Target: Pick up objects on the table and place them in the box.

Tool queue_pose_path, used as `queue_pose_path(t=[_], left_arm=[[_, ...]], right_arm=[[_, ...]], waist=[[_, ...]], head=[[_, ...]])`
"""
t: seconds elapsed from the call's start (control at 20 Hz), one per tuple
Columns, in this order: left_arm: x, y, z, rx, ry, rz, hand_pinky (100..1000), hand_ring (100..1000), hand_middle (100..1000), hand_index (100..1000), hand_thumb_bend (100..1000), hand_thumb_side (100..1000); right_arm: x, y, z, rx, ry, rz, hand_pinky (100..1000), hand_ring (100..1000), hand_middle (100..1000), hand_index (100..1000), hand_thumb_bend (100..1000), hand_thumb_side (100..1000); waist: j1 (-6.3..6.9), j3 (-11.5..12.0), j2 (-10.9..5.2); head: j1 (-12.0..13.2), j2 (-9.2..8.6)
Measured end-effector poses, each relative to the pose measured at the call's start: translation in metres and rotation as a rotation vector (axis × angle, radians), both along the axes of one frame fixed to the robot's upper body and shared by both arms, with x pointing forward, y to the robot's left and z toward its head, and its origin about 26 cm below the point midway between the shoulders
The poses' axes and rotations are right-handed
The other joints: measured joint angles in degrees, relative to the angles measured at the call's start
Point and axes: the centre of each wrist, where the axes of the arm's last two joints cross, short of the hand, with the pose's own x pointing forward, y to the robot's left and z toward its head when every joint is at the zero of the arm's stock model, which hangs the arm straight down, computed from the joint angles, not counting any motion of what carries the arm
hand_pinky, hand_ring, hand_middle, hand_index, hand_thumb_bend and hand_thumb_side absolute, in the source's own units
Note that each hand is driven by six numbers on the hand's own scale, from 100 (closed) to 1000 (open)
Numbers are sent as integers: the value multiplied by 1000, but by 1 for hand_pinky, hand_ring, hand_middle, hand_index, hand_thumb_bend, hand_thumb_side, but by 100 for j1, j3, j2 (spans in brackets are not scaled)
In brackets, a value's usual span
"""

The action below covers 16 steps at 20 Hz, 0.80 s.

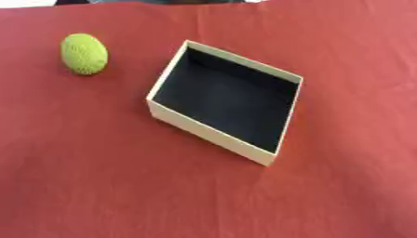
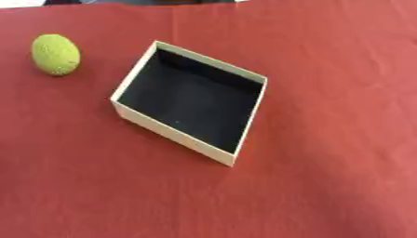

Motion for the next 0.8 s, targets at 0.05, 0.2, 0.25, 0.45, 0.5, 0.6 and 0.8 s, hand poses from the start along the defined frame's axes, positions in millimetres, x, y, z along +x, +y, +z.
queue_pose_path(t=[0.05,0.2,0.25,0.45,0.5,0.6,0.8], left_arm=[[4,-2,4,5,9,-10,840,848,830,935,100,527],[15,-6,15,19,41,-35,838,844,828,938,100,525],[18,-7,18,23,52,-43,837,844,829,940,100,526],[28,-9,30,36,95,-62,834,846,833,945,108,534],[30,-10,32,41,111,-65,834,846,834,945,113,539],[35,-11,33,50,143,-72,834,848,835,945,126,546],[43,-13,33,77,212,-77,835,844,832,946,112,562]], right_arm=[[0,0,0,-1,2,3,766,714,582,747,100,542],[0,1,0,-3,3,7,767,714,582,747,100,541],[0,1,0,-3,4,7,766,714,582,747,100,541],[0,2,0,-9,8,16,767,713,582,748,100,542],[1,3,0,-9,8,18,767,713,582,748,100,542],[1,3,1,-12,9,23,767,713,582,748,100,542],[1,4,1,-13,11,27,767,713,582,748,100,541]], waist=[[1,-11,-8],[2,-30,-11],[2,-30,-16],[18,-35,-44],[25,-42,-46],[36,-63,-55],[36,-90,-91]], head=[[1,1],[5,3],[6,3],[2,25],[3,32],[12,48],[56,49]])
